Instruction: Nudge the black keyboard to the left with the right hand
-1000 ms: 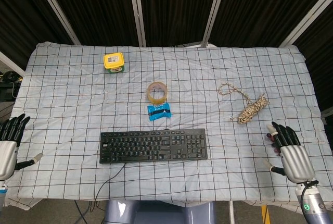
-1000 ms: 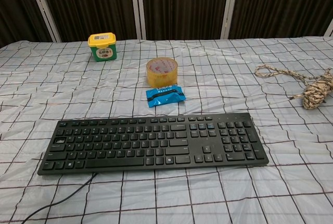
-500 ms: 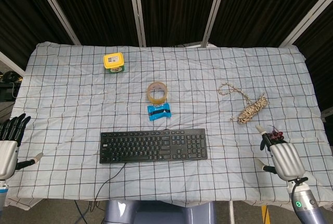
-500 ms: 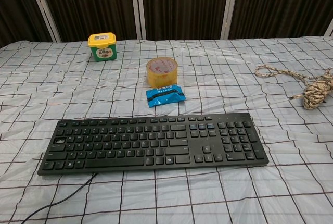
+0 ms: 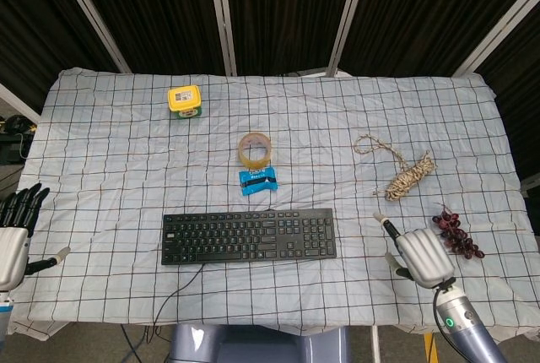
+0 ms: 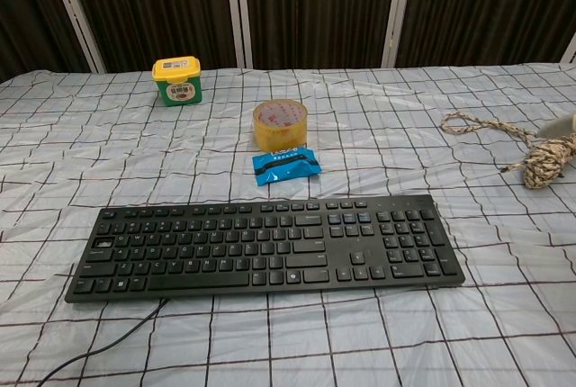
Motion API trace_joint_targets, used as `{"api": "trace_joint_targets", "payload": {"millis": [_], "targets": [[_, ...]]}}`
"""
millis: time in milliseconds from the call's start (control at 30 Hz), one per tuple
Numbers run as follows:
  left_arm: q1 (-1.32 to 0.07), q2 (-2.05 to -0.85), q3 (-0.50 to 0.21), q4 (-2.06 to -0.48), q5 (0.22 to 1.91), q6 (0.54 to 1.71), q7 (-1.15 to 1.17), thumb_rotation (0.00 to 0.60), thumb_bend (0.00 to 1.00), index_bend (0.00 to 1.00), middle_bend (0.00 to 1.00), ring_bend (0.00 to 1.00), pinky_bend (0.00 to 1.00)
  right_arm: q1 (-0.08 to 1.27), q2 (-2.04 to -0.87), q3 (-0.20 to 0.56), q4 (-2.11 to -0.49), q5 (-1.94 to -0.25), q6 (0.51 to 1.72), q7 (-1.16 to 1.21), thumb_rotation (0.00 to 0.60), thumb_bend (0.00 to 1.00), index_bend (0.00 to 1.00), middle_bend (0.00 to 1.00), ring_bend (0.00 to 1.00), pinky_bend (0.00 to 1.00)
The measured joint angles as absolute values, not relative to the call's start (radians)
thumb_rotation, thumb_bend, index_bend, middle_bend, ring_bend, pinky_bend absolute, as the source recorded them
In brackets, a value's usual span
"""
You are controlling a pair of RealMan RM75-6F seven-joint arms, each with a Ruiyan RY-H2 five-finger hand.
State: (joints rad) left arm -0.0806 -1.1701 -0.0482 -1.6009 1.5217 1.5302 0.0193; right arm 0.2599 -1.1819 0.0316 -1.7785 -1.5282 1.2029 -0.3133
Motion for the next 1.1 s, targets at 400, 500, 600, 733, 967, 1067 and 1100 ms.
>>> {"api": "trace_joint_targets", "payload": {"millis": [400, 500, 600, 733, 967, 1067, 1100], "targets": [[-0.082, -1.167, -0.048, -1.600, 1.522, 1.527, 0.013, 0.600, 0.00, 0.00, 0.00, 0.00, 0.00, 0.317, -1.253, 0.049, -1.833, -1.371, 1.110, -0.497, 0.600, 0.43, 0.11, 0.88, 0.87, 0.76], [-0.082, -1.168, -0.047, -1.600, 1.522, 1.527, 0.015, 0.600, 0.00, 0.00, 0.00, 0.00, 0.00, 0.328, -1.265, 0.054, -1.848, -1.312, 1.098, -0.556, 0.600, 0.45, 0.11, 0.89, 0.89, 0.76], [-0.082, -1.168, -0.047, -1.601, 1.523, 1.526, 0.014, 0.600, 0.00, 0.00, 0.00, 0.00, 0.00, 0.342, -1.279, 0.058, -1.869, -1.238, 1.087, -0.625, 0.600, 0.50, 0.11, 0.90, 0.90, 0.77], [-0.082, -1.167, -0.046, -1.602, 1.522, 1.524, 0.011, 0.600, 0.00, 0.00, 0.00, 0.00, 0.00, 0.366, -1.295, 0.059, -1.895, -1.145, 1.069, -0.692, 0.600, 0.53, 0.06, 0.91, 0.90, 0.77], [-0.083, -1.166, -0.048, -1.604, 1.519, 1.523, 0.010, 0.600, 0.00, 0.00, 0.00, 0.00, 0.00, 0.416, -1.339, 0.056, -1.910, -1.006, 1.056, -0.774, 0.600, 0.55, 0.01, 0.91, 0.91, 0.77], [-0.083, -1.166, -0.048, -1.604, 1.519, 1.523, 0.007, 0.600, 0.00, 0.00, 0.00, 0.00, 0.00, 0.435, -1.356, 0.055, -1.911, -0.965, 1.060, -0.789, 0.600, 0.55, 0.00, 0.91, 0.91, 0.77], [-0.083, -1.166, -0.048, -1.604, 1.520, 1.523, 0.006, 0.600, 0.00, 0.00, 0.00, 0.00, 0.00, 0.441, -1.362, 0.055, -1.911, -0.954, 1.062, -0.792, 0.600, 0.55, 0.00, 0.91, 0.91, 0.77]]}}
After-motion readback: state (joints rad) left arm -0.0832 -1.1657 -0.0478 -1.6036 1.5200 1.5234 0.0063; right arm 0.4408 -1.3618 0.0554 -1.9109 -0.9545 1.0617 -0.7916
